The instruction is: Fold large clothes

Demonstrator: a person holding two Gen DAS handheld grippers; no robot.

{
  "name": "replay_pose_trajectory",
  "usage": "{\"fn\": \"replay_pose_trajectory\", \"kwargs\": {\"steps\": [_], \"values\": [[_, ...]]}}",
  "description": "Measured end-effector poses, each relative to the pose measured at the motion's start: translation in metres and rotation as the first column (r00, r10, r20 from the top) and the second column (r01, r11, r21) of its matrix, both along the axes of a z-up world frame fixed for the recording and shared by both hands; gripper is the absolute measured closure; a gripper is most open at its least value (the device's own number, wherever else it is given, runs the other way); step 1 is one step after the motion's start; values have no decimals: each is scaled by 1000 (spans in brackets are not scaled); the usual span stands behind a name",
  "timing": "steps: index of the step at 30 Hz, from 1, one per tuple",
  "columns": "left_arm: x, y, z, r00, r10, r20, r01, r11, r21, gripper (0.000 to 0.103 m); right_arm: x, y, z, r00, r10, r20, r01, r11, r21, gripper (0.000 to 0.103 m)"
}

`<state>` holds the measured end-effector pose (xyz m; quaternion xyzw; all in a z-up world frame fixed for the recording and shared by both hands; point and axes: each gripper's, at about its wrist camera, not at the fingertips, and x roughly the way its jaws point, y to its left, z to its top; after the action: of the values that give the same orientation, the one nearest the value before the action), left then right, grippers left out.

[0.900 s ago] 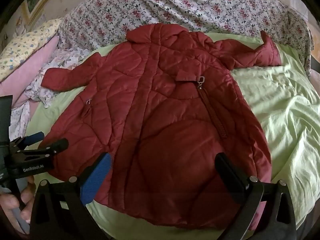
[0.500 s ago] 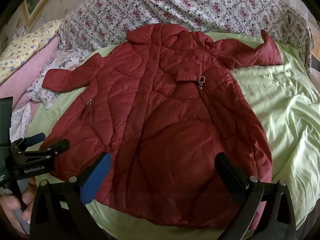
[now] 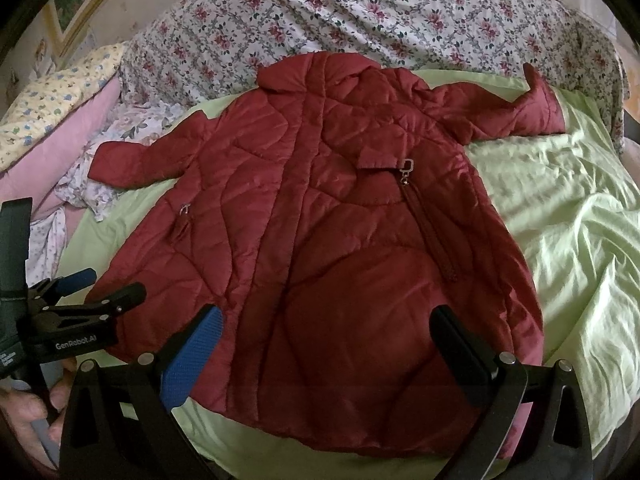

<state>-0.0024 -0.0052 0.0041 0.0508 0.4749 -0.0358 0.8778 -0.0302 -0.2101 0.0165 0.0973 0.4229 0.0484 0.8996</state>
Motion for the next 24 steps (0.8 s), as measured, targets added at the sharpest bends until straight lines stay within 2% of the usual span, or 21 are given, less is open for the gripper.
{"fn": "replay_pose_trajectory", "kwargs": {"steps": [16,17,21,22,24], "values": [[1,2,-2,1000,-2,-2,2,1000,-7,0,4,1,-2,1000,5,-14,-5,1000,-14,0],[4,3,-6,999,-1,-53,3,1000,31,0,4,1,-2,1000,4,-15,-5,1000,-13,0],[8,4,-12,995,-5,-102,7,1000,18,0,7,-3,-3,1000,0,-27,0,1000,-2,0],[10,5,-14,985,-3,-172,8,1000,28,0,8,-4,-3,999,-3,-36,3,1000,5,0],[13,5,-16,977,-2,-215,9,999,31,0,10,-8,-2,999,-11,-35,11,1000,12,0]]}}
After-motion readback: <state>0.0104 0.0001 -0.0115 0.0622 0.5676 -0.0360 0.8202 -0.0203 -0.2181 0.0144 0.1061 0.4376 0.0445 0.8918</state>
